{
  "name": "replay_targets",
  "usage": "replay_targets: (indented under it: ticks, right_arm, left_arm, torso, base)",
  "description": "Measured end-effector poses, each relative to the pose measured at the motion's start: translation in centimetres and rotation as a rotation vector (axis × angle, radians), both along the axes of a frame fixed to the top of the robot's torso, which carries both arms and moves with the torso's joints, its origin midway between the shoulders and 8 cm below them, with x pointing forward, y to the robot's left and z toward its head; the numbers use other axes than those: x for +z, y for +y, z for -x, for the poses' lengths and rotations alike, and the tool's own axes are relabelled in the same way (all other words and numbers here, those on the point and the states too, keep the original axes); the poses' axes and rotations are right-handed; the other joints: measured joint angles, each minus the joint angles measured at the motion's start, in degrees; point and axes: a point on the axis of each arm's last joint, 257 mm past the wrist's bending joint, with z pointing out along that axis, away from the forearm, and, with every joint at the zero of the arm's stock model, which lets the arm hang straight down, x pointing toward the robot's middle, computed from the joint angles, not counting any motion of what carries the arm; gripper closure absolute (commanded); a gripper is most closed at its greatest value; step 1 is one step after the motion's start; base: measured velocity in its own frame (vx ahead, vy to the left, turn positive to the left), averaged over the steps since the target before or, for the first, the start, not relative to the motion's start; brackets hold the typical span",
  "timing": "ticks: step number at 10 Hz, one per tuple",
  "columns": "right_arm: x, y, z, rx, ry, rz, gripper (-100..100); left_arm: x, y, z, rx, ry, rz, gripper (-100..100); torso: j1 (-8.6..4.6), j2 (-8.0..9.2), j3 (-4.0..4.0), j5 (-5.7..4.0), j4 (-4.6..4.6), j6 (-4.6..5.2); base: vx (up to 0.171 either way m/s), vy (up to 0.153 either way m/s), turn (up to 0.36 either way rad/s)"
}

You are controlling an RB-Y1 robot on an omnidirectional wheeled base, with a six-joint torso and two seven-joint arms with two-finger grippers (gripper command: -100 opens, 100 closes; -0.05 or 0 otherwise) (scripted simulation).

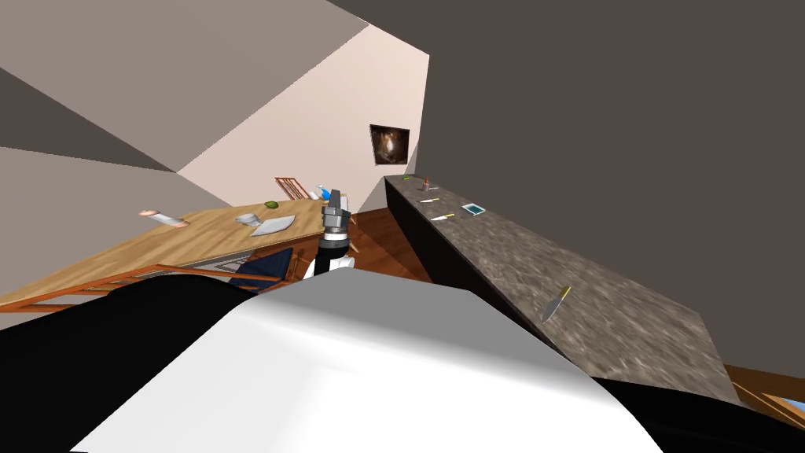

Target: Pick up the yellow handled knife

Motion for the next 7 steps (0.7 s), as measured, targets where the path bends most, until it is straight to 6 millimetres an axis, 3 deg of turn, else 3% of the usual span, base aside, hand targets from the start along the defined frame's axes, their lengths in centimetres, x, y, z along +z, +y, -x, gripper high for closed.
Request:
replay_targets:
  ticks: [2, 5, 7]
  right_arm:
    - [0.3, -1.7, 0.3, -0.015, 0.021, 0.044, -100]
    - [2.0, -7.4, 0.4, -0.039, 0.051, 0.175, -100]
    - [3.8, -11.4, -0.5, -0.074, 0.055, 0.26, -100]
  left_arm:
    - [0.0, 0.0, 0.0, 0.0, 0.0, 0.0, 0]
    - [0.0, 0.0, 0.0, 0.0, 0.0, 0.0, 0]
    - [0.0, 0.0, 0.0, 0.0, 0.0, 0.0, 0]
  torso:
    - [0.15, 0.14, 0.08, 0.0, 0.03, 0.1]
    - [-0.18, -0.07, -0.05, -0.08, -0.02, 0.08]
    - [-0.3, -0.05, -0.03, -0.08, -0.01, 0.03]
  base:
    - [0.046, -0.041, 0.095]
    - [0.092, -0.125, 0.195]
    - [0.083, -0.192, 0.247]
